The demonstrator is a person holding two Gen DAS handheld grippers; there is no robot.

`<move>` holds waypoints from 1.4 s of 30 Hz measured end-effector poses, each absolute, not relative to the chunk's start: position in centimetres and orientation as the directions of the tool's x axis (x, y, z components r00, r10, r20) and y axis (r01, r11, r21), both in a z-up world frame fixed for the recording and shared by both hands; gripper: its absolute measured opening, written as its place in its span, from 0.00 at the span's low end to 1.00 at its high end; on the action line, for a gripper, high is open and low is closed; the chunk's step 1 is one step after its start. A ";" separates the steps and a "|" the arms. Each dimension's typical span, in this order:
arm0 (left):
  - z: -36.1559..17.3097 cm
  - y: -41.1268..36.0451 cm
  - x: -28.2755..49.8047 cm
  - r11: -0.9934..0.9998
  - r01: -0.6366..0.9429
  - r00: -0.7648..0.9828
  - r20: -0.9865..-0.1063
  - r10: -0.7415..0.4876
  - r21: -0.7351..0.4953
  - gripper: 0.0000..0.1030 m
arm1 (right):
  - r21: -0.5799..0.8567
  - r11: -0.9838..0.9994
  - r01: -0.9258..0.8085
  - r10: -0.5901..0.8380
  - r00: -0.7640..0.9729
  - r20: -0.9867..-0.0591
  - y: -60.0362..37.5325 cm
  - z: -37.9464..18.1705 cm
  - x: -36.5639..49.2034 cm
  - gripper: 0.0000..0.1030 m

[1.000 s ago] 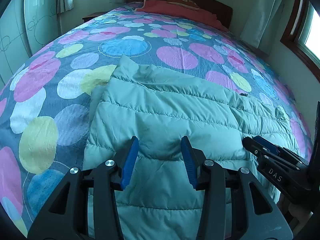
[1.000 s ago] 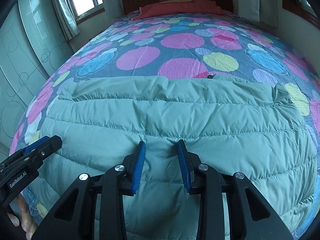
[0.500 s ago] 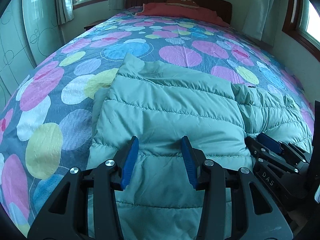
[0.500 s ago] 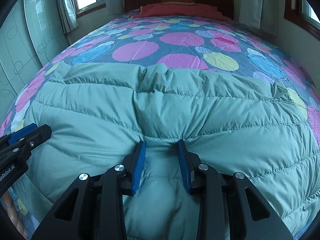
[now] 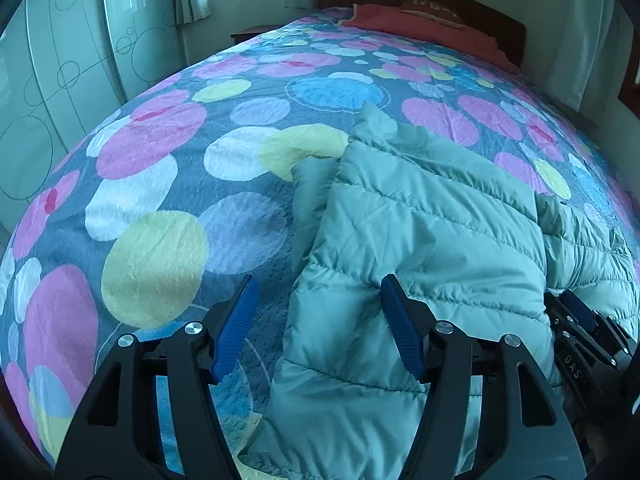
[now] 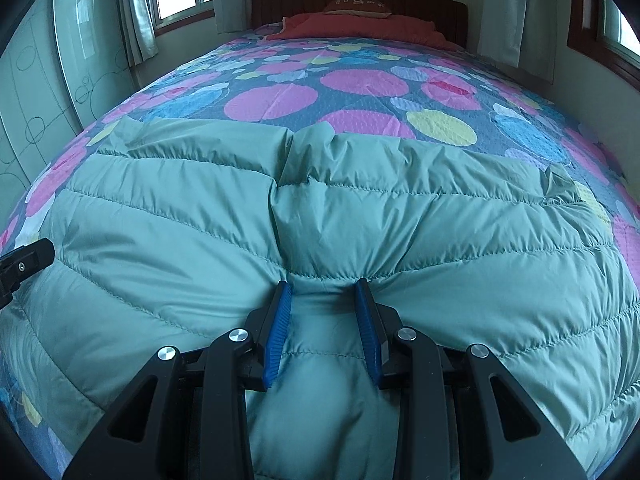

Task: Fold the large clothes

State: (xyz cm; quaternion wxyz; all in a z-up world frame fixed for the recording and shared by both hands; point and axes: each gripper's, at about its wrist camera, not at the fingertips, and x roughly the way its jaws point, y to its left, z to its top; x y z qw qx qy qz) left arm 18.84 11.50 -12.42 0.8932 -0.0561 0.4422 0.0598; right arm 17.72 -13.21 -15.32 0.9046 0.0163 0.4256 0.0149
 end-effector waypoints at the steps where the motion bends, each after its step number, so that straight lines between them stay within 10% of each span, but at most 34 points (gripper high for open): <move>1: -12.5 12.0 18.8 0.982 -0.168 0.600 -0.799 0.034 -0.084 0.62 | 0.044 0.999 -0.013 0.042 0.638 -0.769 -13.2 -15.3 17.7 0.33; 12: -16.2 15.1 21.8 0.833 -0.230 0.540 -0.778 -0.321 -0.503 0.71 | 0.045 0.999 -0.013 0.043 0.640 -0.767 -13.2 -15.3 17.6 0.33; 22: -14.6 12.1 21.1 0.898 -0.151 0.585 -0.769 -0.256 -0.413 0.18 | 0.030 0.999 -0.012 0.030 0.643 -0.765 -12.8 -15.1 17.6 0.33; 42: -7.6 8.8 19.3 0.931 -0.103 0.696 -0.694 -0.184 -0.350 0.08 | 0.029 1.000 0.011 0.015 0.654 -0.756 -13.8 -13.8 17.2 0.33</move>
